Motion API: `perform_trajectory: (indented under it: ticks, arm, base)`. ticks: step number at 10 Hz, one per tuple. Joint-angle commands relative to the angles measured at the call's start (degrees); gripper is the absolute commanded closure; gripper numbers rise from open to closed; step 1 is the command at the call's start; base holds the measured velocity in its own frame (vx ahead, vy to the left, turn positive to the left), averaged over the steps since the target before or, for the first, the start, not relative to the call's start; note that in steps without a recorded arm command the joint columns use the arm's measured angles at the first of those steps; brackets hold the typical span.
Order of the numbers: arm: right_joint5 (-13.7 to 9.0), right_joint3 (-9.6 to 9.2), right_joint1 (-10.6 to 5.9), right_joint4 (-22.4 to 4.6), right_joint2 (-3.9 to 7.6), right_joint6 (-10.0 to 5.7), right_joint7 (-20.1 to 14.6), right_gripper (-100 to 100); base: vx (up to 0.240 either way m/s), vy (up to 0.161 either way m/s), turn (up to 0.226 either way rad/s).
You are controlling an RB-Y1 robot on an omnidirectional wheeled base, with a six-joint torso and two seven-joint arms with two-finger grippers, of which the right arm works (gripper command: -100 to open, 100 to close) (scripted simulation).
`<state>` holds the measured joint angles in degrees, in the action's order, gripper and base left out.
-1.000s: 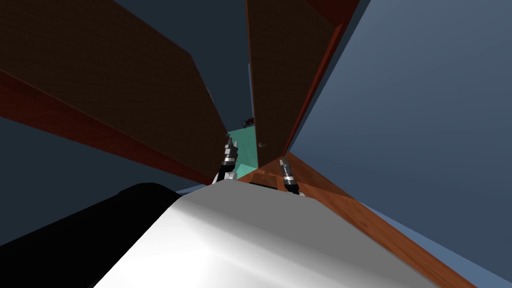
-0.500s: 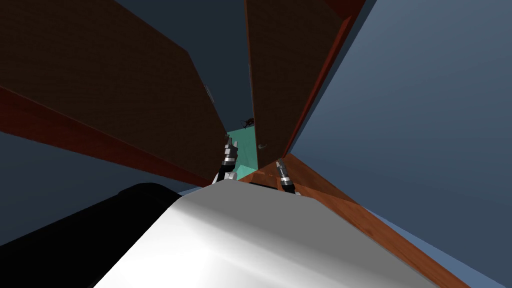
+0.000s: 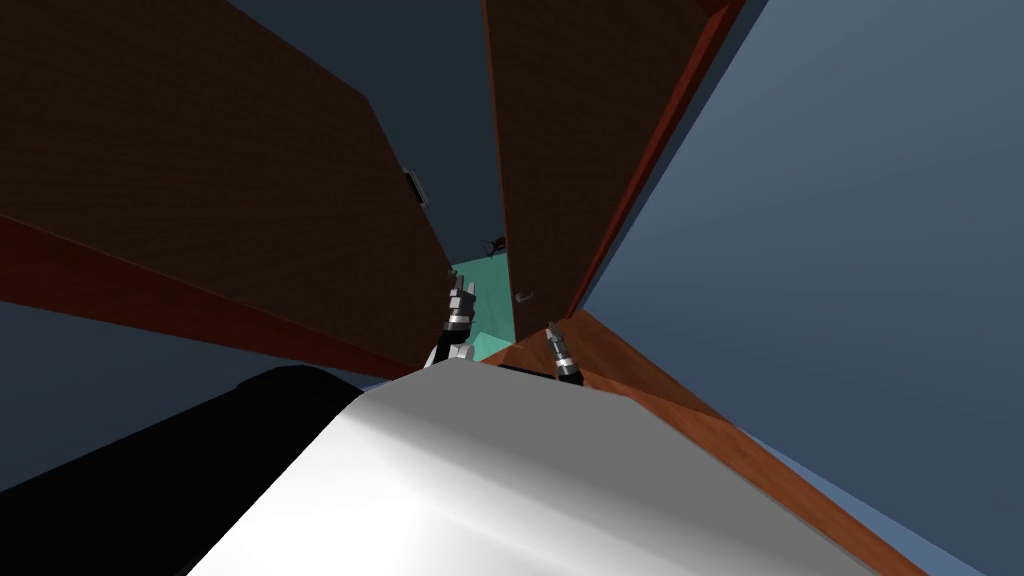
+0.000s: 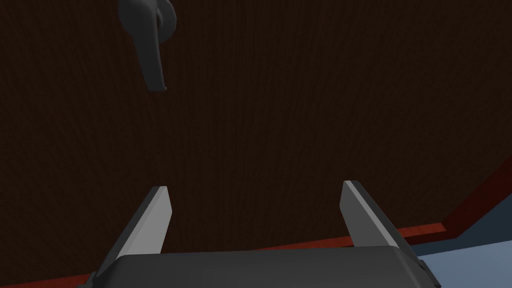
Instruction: Push the door open
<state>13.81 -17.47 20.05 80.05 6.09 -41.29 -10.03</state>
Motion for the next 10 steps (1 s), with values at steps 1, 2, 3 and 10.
perform_trajectory:
  ticks: [1,2,3,10]
  arm:
    - [0.5,-0.76,-0.37,-1.7,0.21,-0.42,-0.5,-100]
    - [0.9,-1.22,-0.59,-2.7,0.23,-0.66,-0.8,-100]
    - [1.2,-1.68,-0.82,-3.7,0.26,-0.9,-1.0,-100]
    - [4.8,-6.5,-3.16,-14.4,0.5,-3.41,-3.4,-100]
  base:
    - [0.095,-0.006,0.028]
    - [0.091,-0.016,0.018]
    - [0.099,-0.006,0.025]
    - [0.171,-0.032,0.034]
